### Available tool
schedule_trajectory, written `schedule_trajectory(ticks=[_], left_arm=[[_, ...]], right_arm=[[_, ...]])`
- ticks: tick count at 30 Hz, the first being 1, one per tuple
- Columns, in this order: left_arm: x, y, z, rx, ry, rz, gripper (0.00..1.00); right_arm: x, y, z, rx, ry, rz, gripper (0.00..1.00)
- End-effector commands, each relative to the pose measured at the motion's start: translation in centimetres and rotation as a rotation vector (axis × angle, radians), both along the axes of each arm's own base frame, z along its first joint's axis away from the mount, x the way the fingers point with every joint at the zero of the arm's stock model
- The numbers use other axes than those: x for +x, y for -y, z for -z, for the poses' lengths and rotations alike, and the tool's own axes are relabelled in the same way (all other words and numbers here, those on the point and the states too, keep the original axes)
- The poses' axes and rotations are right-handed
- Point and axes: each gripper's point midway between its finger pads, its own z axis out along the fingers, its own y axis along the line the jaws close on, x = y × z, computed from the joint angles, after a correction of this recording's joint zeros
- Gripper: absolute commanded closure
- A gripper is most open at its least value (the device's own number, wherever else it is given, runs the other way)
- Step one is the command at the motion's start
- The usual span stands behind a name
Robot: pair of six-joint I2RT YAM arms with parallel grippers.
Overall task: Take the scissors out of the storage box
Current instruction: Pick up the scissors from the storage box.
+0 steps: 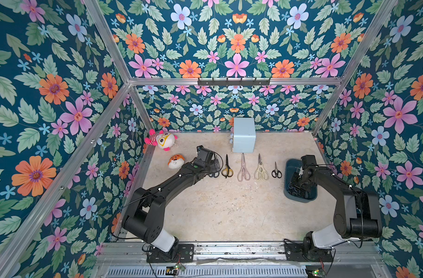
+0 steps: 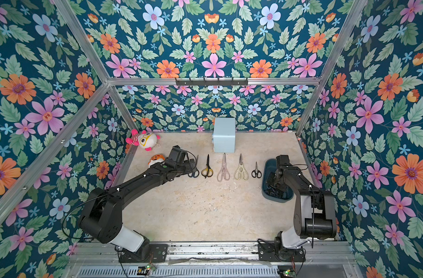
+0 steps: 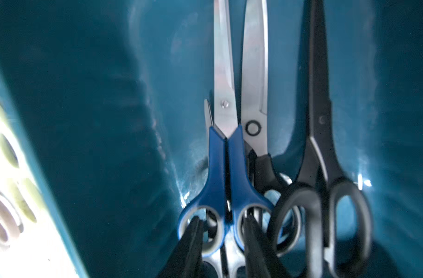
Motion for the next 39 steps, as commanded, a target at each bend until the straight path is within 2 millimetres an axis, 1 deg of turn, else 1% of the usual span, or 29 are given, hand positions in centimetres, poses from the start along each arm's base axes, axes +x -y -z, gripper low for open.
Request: schedule_trajectory(ticks=[1, 8, 13, 17, 22, 26, 29, 31, 39], left_arm=[[-0.1, -0.3, -0.2, 0.013, 0.004, 0.007, 0.01], [-0.3, -0.6, -0.1, 0.007, 0.001, -0.002, 0.01], [-0.2, -0.6, 0.0, 0.003, -0.001, -0.005, 0.01], [-0.2, -0.7, -0.1, 0.0, -0.003, -0.007, 0.01], [-0.4, -0.9, -0.1, 0.001, -0.002, -0.012, 0.01], [-0.4, -1.1, -0.2, -0.001, -0.001, -0.016, 0.01], [-0.5, -1.2, -0.1, -0.002, -0.002, -0.018, 0.01], [-0.6, -1.2, 0.0, -0.003, -0.004, -0.02, 0.01], [-0.3, -1.4, 0.4, -0.018, -0.012, -0.026, 0.01]], right_arm=[[0.0, -0.1, 0.2, 0.005, -0.001, 0.003, 0.67], [-1.2, 0.1, 1.9, -0.006, -0.051, 0.005, 0.68], [-1.4, 0.0, 2.8, -0.001, -0.051, 0.005, 0.68], [-1.1, -0.2, 3.0, 0.011, -0.033, 0.007, 0.73], [-0.7, -0.3, 2.9, 0.02, -0.015, 0.009, 0.76], [-0.6, -0.5, 3.2, 0.028, -0.019, 0.008, 0.85], [-0.5, -0.4, 2.7, 0.026, -0.009, 0.007, 0.93], [-0.4, -0.4, 2.2, 0.024, 0.001, 0.005, 1.0], [0.3, -0.3, -0.8, 0.016, 0.042, -0.003, 1.0]])
